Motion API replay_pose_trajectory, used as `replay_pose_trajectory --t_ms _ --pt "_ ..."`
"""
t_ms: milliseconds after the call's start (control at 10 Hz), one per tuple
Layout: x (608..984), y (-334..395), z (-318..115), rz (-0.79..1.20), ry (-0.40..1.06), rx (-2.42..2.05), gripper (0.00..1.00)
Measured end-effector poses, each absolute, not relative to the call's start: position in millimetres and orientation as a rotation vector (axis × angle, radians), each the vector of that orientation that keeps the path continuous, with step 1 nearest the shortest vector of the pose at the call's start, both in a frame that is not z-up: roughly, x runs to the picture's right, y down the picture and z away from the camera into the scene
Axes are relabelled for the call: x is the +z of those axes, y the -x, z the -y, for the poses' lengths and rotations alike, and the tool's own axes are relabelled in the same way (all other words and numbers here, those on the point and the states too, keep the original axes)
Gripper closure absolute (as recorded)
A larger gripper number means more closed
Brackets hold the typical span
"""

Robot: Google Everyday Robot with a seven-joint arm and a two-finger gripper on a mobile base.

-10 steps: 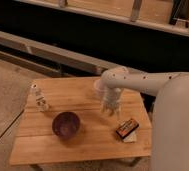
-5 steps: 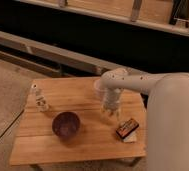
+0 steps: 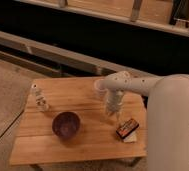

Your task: Push the eraser across the table

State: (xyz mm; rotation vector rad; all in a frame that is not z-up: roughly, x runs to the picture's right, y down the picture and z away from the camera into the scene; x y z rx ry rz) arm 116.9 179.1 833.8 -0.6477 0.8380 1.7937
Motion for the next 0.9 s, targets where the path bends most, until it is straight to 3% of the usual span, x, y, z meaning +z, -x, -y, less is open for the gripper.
replay_pose_trajectory --t_ms 200,300,900 --pt "831.0 -129.1 -182.0 -0.843 0.636 1.838 0.93" --pt "828.6 -136.1 -185.5 -0.854 0.632 1.859 0.99" --pt "815.8 -175.3 -209.6 -0.969 0.602 1.934 1.0"
